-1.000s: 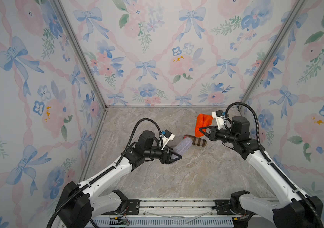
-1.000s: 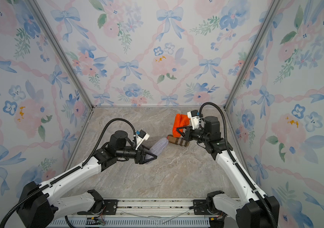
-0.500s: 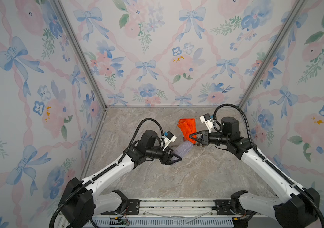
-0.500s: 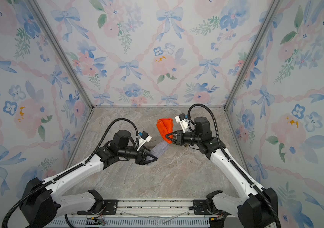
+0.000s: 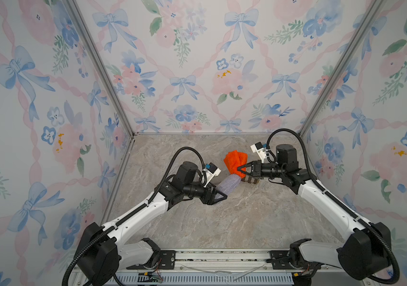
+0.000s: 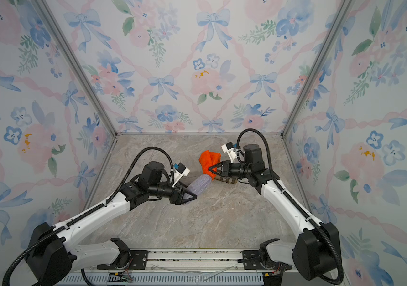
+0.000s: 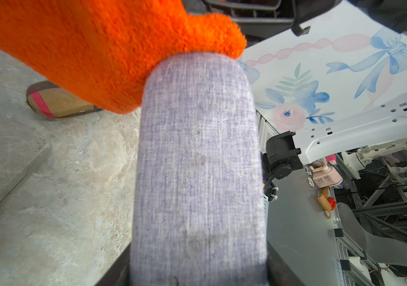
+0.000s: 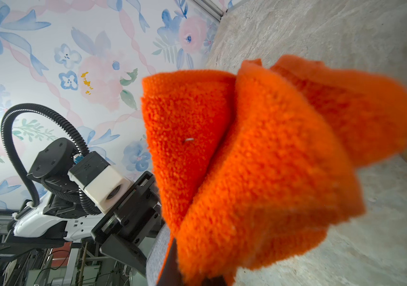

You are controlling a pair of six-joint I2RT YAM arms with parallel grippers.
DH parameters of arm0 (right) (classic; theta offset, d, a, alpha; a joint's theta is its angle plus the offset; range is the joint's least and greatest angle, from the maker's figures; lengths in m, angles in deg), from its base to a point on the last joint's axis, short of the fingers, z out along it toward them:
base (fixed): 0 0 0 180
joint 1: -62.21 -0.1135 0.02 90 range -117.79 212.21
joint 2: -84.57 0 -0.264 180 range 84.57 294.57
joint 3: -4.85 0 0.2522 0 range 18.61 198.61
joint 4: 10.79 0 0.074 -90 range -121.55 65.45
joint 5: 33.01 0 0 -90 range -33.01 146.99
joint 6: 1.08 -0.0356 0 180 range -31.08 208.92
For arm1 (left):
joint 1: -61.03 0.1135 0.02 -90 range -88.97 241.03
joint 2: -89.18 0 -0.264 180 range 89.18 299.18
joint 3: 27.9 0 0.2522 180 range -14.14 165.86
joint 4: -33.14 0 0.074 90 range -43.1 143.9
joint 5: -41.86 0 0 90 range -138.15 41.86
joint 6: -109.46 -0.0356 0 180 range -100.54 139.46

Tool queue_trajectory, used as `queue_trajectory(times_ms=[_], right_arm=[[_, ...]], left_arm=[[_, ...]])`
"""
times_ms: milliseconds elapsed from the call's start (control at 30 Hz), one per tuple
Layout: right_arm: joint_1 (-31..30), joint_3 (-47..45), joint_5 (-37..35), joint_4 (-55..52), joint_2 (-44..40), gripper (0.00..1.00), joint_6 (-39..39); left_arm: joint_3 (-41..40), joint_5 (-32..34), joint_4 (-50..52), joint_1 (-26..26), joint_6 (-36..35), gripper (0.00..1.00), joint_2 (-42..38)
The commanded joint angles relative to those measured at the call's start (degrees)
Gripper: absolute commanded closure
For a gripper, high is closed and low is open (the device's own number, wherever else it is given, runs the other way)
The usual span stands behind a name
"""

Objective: Wipe the eyeglass case
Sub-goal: Wipe the dirt from the eyeglass case.

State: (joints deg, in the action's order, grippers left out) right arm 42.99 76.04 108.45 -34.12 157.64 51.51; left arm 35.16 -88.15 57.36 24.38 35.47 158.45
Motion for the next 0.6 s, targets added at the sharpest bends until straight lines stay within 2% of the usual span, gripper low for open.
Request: queue_trajectory(times_ms=[0,133,267,400,567], right_arm=[[-1.79,0.46,4.83,-3.33,-2.69,1.00,-2.54],[-1.40,-0.56,7.06,-6.38,-5.03,1.00,-3.18],[-0.46,-3.64,7.69,0.78,-5.81,1.00,-8.25],[-0.61,-3.55,8.61,6.72,-0.48,1.00,-9.49],[-0.62,-2.73,10.26,12.02,6.05,1.00,-11.03]], left_arm=[[0.97,2.29,-5.86,1.21,-0.98,0.86,-0.08],[1.30,2.20,-7.99,1.69,-0.46,0.85,1.09],[2.60,-1.27,-7.82,1.75,-0.47,0.84,2.36],[3.23,-2.71,-7.82,0.57,-0.45,0.84,1.70],[2.10,-0.57,-7.30,0.09,-0.19,0.84,-0.83]])
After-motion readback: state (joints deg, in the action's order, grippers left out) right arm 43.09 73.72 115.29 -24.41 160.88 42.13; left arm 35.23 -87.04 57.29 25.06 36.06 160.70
